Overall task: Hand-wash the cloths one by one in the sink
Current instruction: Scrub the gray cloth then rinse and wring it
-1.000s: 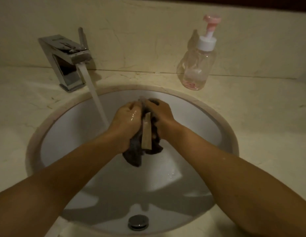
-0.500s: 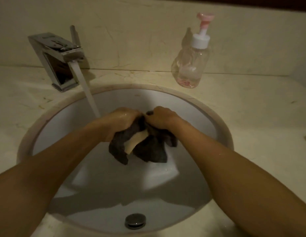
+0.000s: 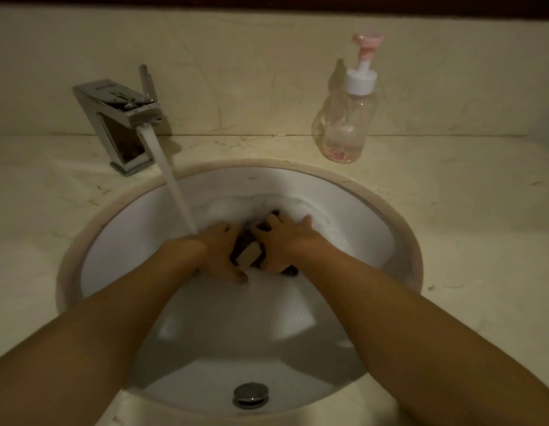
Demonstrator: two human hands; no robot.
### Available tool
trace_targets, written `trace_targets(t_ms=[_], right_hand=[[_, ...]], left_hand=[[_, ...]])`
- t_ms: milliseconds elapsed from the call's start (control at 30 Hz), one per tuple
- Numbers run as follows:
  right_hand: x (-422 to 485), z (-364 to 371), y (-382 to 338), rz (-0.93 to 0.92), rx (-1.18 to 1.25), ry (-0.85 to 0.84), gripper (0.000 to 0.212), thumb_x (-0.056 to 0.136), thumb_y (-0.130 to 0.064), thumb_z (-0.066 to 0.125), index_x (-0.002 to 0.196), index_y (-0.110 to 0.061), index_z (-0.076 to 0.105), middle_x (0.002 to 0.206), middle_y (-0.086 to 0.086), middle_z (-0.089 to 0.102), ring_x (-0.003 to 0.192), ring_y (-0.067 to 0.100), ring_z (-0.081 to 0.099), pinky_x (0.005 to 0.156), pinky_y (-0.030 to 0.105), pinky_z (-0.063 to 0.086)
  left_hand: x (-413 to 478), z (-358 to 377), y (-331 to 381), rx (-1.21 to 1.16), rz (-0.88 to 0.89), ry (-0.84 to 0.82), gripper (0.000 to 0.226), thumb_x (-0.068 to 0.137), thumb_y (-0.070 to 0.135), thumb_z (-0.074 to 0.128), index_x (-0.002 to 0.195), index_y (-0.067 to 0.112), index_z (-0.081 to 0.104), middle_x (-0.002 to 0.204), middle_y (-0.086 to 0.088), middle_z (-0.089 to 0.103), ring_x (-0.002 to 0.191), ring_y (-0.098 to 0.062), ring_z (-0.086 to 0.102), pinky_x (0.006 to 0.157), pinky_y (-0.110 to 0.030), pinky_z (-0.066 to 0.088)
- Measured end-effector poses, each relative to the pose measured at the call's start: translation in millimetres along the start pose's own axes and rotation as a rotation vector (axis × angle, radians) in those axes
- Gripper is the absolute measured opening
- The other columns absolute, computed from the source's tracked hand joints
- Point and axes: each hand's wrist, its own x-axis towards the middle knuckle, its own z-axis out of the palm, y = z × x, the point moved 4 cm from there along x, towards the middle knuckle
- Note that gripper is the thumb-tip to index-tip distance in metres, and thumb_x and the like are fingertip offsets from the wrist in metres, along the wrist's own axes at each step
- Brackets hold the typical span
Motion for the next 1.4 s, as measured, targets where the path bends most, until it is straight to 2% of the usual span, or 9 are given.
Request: trace_targets(t_ms=[67,167,400,567,767,1000,1133,1233,1400], right_hand=[[2,2,-4,0.007,0.007,0.148,0.069,0.095,-0.046,0.06,0.156,-0.032,0.03,0.158,0.008,0.026,0.146,0.035,0.024,0.103,0.067,0.035],[4,-1,-4,-0.001,0.058,0.235,0.046,0.1,-0.044,0.055,0.14,-0.023,0.046,0.147,0.011,0.044,0.136,0.036,0.04,0.088,0.056,0.042],[1,-43,8,0.109,1.031,0.325,0.034,0.11,-0.015,0.036,0.129,0.003,0.058,0.13,0.022,0.059,0.116,0.034,0.055,0.098,0.036,0.04],[-7,-50,18,0.158,1.303,0.448,0.043,0.107,-0.039,0.04,0.133,-0.009,0.058,0.131,0.012,0.06,0.119,0.028,0.057,0.107,0.044,0.044],[-27,-60,-24,-0.027,1.387,0.446,0.039,0.094,-0.064,0.058,0.099,-0.027,0.067,0.098,-0.003,0.072,0.091,0.017,0.07,0.09,0.04,0.059],[-31,-55,7,0.151,1.513,0.478,0.055,0.093,-0.054,0.064,0.134,-0.017,0.06,0.125,0.005,0.068,0.113,0.027,0.065,0.102,0.046,0.053],[-43,-53,-21,0.034,1.651,0.243,0.029,0.099,-0.052,0.061,0.098,-0.023,0.061,0.097,0.003,0.07,0.091,0.022,0.07,0.08,0.033,0.059],[-39,-55,-31,-0.004,1.59,0.287,0.029,0.096,-0.053,0.064,0.09,-0.025,0.062,0.099,0.004,0.071,0.092,0.021,0.069,0.089,0.038,0.059],[-30,-55,15,0.067,1.635,0.52,0.044,0.1,-0.048,0.061,0.131,-0.018,0.065,0.125,0.003,0.069,0.114,0.022,0.065,0.108,0.045,0.05]], left_hand=[[0,4,-3,0.076,-0.041,0.0,0.103,0.077,0.059,0.075,0.157,0.026,0.019,0.157,-0.002,0.024,0.144,-0.028,0.028,0.114,-0.043,0.035],[-2,3,-6,0.039,-0.019,0.038,0.093,0.075,0.062,0.076,0.151,0.032,0.031,0.151,-0.001,0.026,0.141,-0.027,0.031,0.111,-0.044,0.039],[3,-23,-18,-0.428,-0.088,0.387,0.062,0.09,0.061,0.043,0.142,0.028,0.044,0.139,-0.006,0.055,0.128,-0.036,0.051,0.107,-0.051,0.042],[6,-36,10,-1.384,-0.137,0.434,0.052,0.083,0.062,0.056,0.116,0.023,0.068,0.107,-0.003,0.074,0.099,-0.026,0.07,0.094,-0.044,0.054],[-10,-52,-4,-1.384,-0.106,0.757,0.029,0.107,0.026,0.042,0.105,0.009,0.065,0.083,0.007,0.064,0.085,-0.013,0.068,0.07,-0.019,0.056],[-18,-32,27,-1.408,-0.004,0.54,0.036,0.103,0.051,0.042,0.124,0.028,0.061,0.112,0.001,0.067,0.102,-0.016,0.065,0.087,-0.033,0.054],[-21,-50,7,-1.208,-0.122,0.679,0.027,0.108,0.021,0.04,0.12,0.009,0.061,0.104,-0.003,0.065,0.097,-0.02,0.063,0.079,-0.028,0.05],[-15,-51,-6,-1.249,-0.116,0.658,0.024,0.104,0.016,0.048,0.092,0.009,0.068,0.095,-0.01,0.068,0.11,-0.034,0.062,0.086,-0.024,0.051],[-19,-35,31,-1.625,-0.073,0.366,0.037,0.103,0.044,0.044,0.117,0.019,0.068,0.107,-0.01,0.075,0.103,-0.03,0.07,0.093,-0.046,0.056]])
